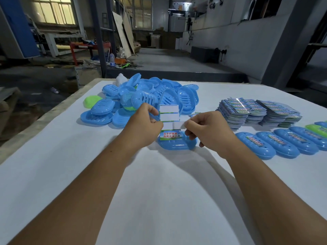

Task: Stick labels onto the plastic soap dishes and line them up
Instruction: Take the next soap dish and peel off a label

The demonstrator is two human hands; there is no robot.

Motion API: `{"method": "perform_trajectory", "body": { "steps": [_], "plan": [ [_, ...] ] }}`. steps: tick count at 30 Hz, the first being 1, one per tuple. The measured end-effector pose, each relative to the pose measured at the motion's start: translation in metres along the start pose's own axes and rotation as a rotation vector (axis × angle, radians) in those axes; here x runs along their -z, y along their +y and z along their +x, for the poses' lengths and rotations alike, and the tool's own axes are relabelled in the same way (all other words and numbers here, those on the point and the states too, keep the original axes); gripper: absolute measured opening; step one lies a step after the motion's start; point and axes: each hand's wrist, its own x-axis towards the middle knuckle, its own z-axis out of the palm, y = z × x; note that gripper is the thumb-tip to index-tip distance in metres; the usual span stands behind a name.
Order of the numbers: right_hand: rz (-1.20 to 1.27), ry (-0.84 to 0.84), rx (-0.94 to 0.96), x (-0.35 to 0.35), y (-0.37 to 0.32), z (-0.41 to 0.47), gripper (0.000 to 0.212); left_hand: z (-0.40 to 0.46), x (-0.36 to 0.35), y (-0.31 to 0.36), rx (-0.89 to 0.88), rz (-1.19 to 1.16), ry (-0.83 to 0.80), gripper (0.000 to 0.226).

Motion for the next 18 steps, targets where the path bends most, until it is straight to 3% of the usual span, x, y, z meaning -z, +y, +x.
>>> {"method": "perform_trajectory", "body": {
  "steps": [8, 13, 18],
  "plan": [
    [0.001, -0.021, -0.077, 0.003, 0.002, 0.001, 0.030, 0.002, 0.013, -0.004, 0.209, 0.218, -0.003, 0.013],
    [-0.012, -0.036, -0.092, 0.000, 0.001, -0.001, 0.027, 0.000, 0.025, -0.007, 0.250, 0.477, -0.122, 0.009],
    [-0.019, -0.044, -0.100, -0.002, 0.000, -0.002, 0.030, -0.003, 0.028, -0.009, 0.231, 0.720, -0.092, 0.016]
  ]
}}
